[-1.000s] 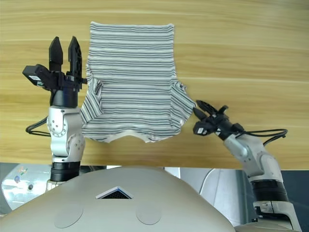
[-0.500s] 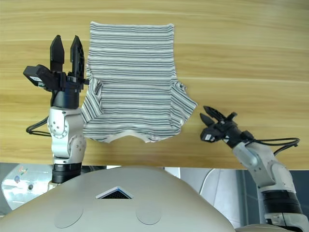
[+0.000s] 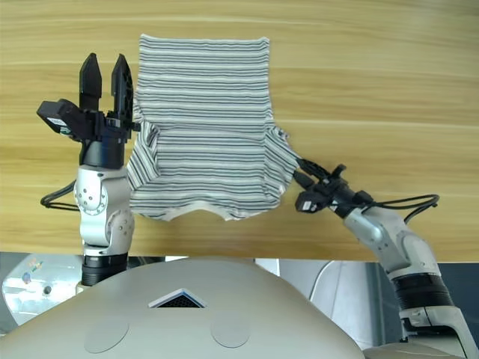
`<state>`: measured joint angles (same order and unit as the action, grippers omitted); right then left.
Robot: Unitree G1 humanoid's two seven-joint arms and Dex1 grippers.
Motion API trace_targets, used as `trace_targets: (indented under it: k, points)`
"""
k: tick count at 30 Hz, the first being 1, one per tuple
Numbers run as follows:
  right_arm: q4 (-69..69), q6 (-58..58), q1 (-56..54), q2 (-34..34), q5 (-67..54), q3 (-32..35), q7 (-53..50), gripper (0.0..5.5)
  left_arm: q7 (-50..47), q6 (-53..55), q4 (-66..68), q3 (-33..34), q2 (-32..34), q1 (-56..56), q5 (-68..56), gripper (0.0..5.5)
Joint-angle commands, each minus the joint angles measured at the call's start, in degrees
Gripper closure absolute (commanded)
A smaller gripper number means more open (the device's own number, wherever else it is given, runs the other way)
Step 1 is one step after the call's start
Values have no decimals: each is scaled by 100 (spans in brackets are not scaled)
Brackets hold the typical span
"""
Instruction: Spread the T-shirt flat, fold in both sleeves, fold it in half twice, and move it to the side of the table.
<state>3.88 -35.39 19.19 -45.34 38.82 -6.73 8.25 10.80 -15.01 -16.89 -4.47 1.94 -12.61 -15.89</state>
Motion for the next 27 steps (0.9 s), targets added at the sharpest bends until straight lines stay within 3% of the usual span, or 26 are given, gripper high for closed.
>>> trace_targets:
  k: [1,12,23,27]
  points:
    - [325,78,-131,16,90,-120,-50,383,44,65,-92,-26,-11,-57,38,288]
    - [877,101,-617,161,117,-436,-335,383,91,12,-39,72,-32,-113,24,288]
    - [885,38,-621,108,29,-566,-357,549,119,15,-29,83,-55,-107,16,283]
    - [793,49,-544,86,-17,-510,-403,549,122,12,-28,97,-57,-108,5,283]
